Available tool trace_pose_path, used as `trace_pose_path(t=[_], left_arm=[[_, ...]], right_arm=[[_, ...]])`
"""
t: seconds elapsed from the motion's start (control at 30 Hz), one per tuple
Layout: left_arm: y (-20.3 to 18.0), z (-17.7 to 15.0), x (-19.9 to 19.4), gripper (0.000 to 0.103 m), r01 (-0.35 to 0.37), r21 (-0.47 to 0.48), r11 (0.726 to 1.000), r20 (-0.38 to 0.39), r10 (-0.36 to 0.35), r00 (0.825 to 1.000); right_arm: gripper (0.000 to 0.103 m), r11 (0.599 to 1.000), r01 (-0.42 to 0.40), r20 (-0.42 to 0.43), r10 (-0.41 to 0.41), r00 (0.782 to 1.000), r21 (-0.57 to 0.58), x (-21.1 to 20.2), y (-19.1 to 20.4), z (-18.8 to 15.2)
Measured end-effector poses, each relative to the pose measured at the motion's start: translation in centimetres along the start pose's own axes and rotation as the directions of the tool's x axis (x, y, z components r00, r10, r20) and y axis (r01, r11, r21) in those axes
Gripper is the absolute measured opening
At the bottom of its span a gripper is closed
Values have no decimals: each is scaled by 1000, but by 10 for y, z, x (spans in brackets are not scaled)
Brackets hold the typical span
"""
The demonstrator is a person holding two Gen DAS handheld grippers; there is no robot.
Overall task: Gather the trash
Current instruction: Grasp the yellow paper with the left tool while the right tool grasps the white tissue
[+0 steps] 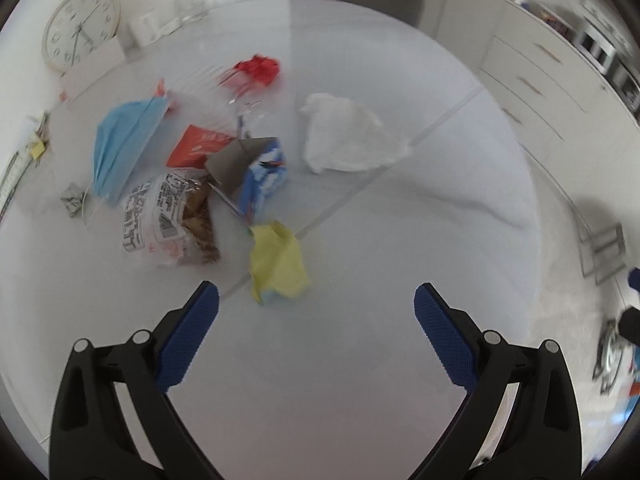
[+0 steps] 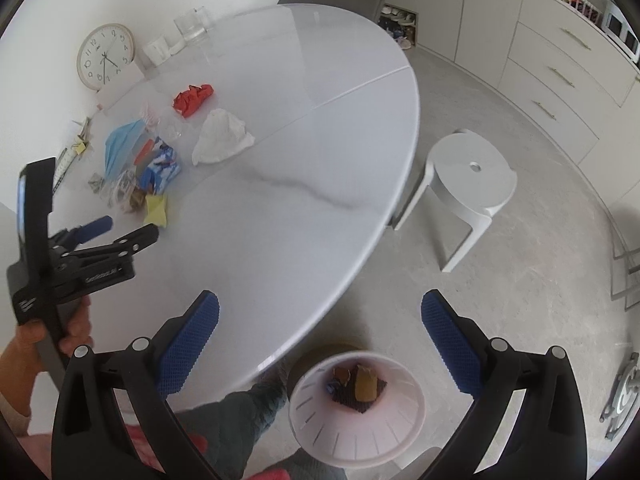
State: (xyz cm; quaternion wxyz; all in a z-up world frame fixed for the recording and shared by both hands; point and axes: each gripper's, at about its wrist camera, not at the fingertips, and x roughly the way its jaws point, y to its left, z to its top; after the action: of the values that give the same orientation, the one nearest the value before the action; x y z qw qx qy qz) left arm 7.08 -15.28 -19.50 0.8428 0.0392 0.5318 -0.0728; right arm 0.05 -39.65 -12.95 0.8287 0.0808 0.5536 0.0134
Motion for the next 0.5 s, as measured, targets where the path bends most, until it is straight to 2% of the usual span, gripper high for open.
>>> trace_pose_path(t=[0.27, 0.33, 0.5], left_arm=[[16, 14, 40, 79, -26, -42, 999, -58, 23, 998], [18, 14, 46, 67, -15, -47, 999, -78, 11, 997], [23, 11, 53, 49, -5, -52, 999, -98, 0, 995]], right_arm=[[100, 999, -38, -19, 38, 999, -15, 35, 14, 39], [100, 999, -30, -17, 30, 999, -24, 40, 17, 46], [100, 997, -70, -11, 69, 998, -24, 48, 23, 60]])
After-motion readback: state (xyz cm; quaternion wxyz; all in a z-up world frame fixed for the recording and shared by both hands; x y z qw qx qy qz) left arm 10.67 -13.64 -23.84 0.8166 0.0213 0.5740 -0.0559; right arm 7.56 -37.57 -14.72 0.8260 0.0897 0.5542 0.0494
